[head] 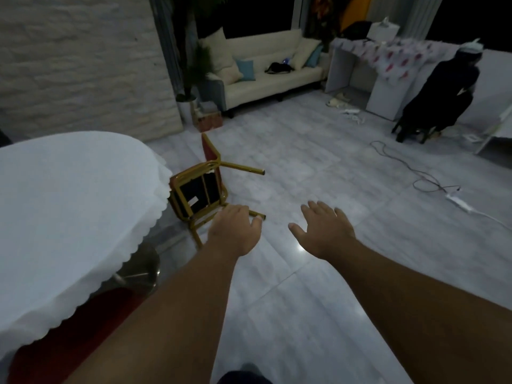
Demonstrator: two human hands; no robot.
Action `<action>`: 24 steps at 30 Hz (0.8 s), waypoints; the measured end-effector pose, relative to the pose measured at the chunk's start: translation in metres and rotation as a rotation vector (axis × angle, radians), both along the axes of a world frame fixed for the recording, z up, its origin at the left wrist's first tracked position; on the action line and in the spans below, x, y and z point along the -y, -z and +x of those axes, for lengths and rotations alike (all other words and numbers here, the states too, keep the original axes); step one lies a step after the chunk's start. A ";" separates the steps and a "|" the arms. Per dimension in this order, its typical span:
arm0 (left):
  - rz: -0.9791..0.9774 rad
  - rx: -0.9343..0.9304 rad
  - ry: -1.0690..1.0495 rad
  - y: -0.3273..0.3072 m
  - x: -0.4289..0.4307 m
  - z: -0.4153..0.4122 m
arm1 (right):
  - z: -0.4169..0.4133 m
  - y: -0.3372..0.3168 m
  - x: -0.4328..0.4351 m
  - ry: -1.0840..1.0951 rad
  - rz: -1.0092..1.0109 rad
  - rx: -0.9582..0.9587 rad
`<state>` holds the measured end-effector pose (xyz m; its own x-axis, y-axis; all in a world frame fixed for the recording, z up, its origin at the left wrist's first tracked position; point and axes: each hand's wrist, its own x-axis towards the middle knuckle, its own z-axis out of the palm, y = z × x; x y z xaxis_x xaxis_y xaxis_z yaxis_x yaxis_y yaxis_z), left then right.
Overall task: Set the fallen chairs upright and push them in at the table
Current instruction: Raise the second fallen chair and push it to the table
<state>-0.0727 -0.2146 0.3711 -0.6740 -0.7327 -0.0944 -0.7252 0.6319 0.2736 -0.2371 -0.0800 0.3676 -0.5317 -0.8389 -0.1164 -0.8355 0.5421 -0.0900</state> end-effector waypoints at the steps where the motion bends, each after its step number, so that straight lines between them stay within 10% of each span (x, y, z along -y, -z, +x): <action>1: -0.003 0.026 0.014 0.001 0.016 -0.017 | -0.017 -0.002 0.016 0.007 0.004 0.000; 24: 0.122 0.032 -0.110 0.005 0.258 -0.437 | -0.447 -0.020 0.280 -0.095 0.071 0.002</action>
<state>-0.5100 -0.4725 0.3662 -0.5856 -0.7835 -0.2077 -0.7977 0.5116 0.3193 -0.6841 -0.3602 0.3876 -0.4497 -0.8751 -0.1786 -0.8833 0.4654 -0.0563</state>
